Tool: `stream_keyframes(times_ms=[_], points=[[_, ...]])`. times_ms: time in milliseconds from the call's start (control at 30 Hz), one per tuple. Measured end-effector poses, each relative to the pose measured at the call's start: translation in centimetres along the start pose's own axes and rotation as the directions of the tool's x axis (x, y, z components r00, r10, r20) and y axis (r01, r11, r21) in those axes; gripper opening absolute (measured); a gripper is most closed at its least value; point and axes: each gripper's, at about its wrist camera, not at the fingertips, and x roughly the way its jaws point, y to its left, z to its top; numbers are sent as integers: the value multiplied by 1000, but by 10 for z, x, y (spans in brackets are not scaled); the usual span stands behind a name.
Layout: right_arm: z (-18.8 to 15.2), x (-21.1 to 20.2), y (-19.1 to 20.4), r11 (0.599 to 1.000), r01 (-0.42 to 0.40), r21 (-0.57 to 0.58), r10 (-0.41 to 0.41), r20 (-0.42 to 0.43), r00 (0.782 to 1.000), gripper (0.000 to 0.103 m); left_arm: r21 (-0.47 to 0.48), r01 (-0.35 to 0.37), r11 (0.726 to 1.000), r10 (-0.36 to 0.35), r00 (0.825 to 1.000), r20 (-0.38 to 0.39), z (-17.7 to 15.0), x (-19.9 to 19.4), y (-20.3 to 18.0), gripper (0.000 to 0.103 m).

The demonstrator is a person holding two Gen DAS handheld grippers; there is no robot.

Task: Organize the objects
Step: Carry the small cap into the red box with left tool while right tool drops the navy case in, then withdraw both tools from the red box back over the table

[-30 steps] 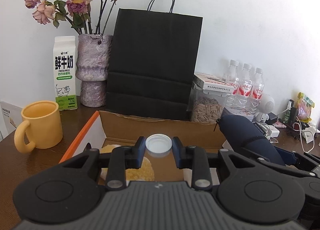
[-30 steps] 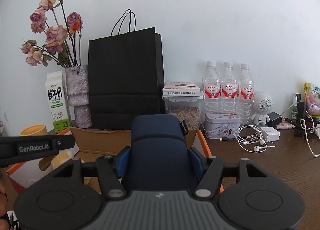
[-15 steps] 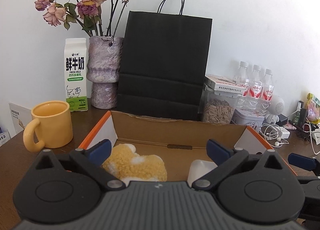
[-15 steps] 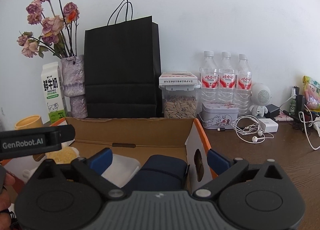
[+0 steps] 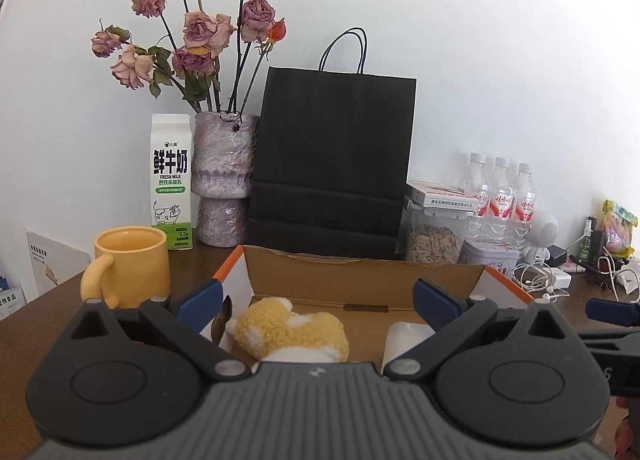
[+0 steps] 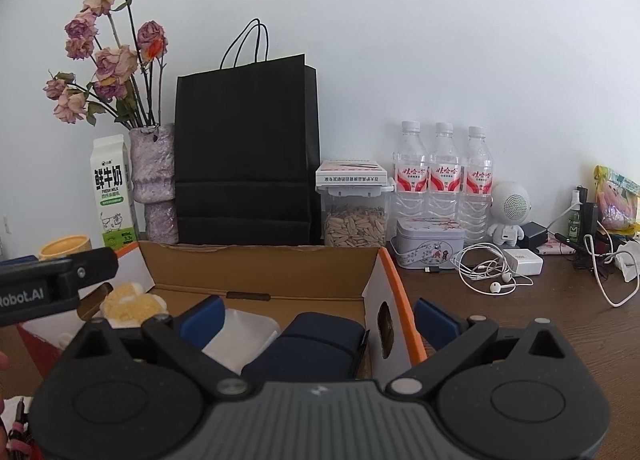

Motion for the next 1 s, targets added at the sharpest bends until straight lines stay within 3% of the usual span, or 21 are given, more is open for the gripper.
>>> stream_keyframes(times_ms=[200,600,1000], points=[[-10,-35,-5,1000,-1,-10,1,37,999,103,33,11,999,-12,1000,15,-12,-31,10,103],[-45,-77,-12,1000,20,2,-20,8,1000,103,12,4,1000,-4,998,-58,-41,-71,39,103],[-68,-120,-16,999,-2,33,3,-26,1000,103,0,56,998,-55,985,-163,-59,-103,47,103]])
